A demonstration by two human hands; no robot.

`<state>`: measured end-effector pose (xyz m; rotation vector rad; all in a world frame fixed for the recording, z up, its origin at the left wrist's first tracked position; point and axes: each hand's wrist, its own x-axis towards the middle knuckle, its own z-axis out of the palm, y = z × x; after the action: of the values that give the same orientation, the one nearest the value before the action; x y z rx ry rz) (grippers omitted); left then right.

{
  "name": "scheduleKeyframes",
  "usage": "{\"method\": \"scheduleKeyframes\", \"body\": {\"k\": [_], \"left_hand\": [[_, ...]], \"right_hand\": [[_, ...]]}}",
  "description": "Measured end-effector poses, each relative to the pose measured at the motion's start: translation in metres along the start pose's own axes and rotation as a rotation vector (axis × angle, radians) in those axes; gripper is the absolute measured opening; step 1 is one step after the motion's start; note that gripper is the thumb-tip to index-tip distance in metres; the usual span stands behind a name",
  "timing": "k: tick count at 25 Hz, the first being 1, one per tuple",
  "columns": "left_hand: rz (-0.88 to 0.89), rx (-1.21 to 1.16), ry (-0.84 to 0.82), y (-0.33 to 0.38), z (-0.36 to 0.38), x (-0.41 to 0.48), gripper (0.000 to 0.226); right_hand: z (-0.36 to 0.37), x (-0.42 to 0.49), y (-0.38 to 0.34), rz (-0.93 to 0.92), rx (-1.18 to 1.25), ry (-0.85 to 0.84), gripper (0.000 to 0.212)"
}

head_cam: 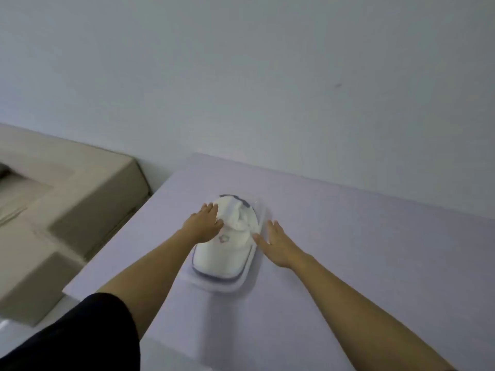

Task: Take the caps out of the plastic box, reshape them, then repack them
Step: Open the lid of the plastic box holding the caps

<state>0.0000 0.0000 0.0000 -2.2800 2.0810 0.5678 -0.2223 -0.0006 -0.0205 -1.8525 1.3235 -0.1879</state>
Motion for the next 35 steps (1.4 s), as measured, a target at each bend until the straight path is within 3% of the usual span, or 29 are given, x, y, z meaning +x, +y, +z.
{"method": "scheduleKeyframes", "body": {"k": [2,8,12,17,24,30,35], "left_hand": [[-0.101,-0.034,-0.015,-0.027,0.008,-0.005,0.057],[-0.337,-0.326,-0.102,-0.087,0.061,-0.01,0.067],[-0.411,-0.536,-0.06,-0.084,0.069,-0.01,0.059],[-0.342,-0.527,-0.003,-0.055,0.067,-0.016,0.052],[-0.12,-0.581,-0.046,0.075,0.088,-0.024,0.054],[-0.099,-0.581,-0.14,0.14,0.125,-0.056,0.05],[-0.11,-0.557,-0.159,0.15,0.142,-0.07,0.051]], "right_hand": [[0.027,0.01,-0.004,-0.017,0.093,0.019,0.083],[0.101,0.017,-0.004,0.209,0.443,0.092,0.091],[0.114,0.022,-0.005,0.251,0.457,0.166,0.082],[0.085,0.0,0.004,0.209,0.463,0.246,0.071],[0.012,-0.082,0.08,0.294,0.449,0.419,0.07],[0.001,-0.141,0.144,0.367,0.441,0.428,0.073],[0.011,-0.162,0.147,0.419,0.479,0.404,0.072]]}}
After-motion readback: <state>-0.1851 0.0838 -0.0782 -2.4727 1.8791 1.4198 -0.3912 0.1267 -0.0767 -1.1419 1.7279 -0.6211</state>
